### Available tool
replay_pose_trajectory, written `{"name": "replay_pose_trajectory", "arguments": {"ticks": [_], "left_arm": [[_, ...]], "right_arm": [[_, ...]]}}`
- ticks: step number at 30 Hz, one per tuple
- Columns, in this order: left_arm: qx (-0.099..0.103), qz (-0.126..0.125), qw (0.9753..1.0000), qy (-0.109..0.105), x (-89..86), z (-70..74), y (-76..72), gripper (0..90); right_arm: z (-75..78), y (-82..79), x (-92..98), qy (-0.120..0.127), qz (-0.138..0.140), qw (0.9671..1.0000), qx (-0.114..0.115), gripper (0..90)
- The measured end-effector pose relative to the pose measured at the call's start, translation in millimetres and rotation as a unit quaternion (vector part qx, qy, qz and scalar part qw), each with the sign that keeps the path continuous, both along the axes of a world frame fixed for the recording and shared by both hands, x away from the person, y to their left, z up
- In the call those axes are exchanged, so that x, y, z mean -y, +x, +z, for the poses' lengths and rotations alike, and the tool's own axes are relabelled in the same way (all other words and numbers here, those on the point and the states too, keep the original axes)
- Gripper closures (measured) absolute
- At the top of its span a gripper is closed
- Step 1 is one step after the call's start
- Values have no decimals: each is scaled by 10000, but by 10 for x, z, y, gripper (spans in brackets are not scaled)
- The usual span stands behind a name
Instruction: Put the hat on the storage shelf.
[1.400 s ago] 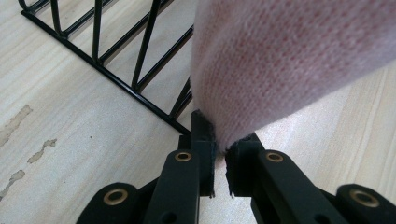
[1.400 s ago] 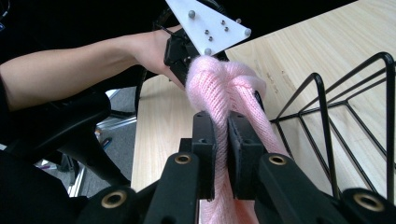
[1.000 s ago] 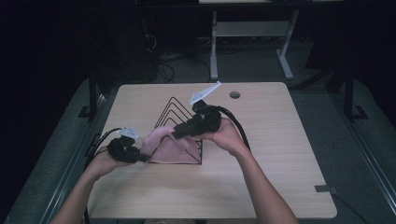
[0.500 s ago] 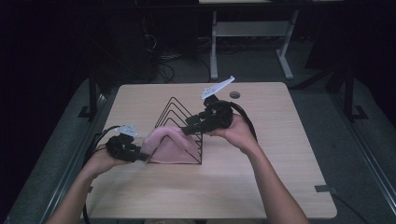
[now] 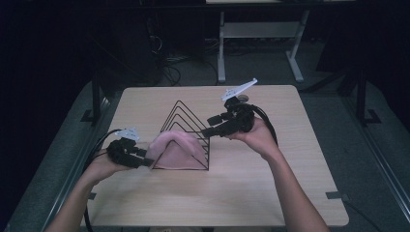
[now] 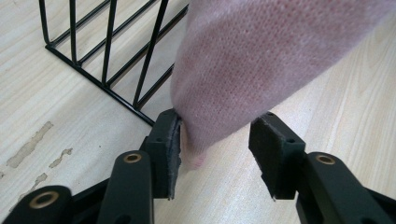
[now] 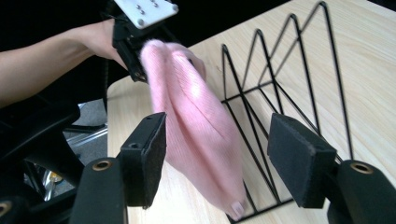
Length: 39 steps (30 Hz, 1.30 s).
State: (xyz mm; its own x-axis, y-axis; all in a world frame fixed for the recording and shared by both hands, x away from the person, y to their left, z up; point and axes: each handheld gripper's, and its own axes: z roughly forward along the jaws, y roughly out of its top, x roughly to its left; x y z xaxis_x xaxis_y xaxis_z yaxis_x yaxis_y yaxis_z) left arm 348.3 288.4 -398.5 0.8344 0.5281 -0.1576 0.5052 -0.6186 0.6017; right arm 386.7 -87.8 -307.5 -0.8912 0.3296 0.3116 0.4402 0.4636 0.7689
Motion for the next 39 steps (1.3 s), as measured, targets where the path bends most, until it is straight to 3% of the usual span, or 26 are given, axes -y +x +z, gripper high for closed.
{"name": "replay_pose_trajectory", "arguments": {"ticks": [15, 30, 39], "left_arm": [[-14, 182, 9998, -45, -55, -6, -38, 388], [10, 262, 9996, -115, -66, -23, -77, 362], [39, 264, 9995, -163, -104, -71, -130, 352]], "right_arm": [[-140, -100, 506, -201, -538, 9983, 51, 321], [-346, -288, 921, -267, -879, 9958, -28, 296], [-567, -441, 1220, -302, -1168, 9926, -129, 288]]}}
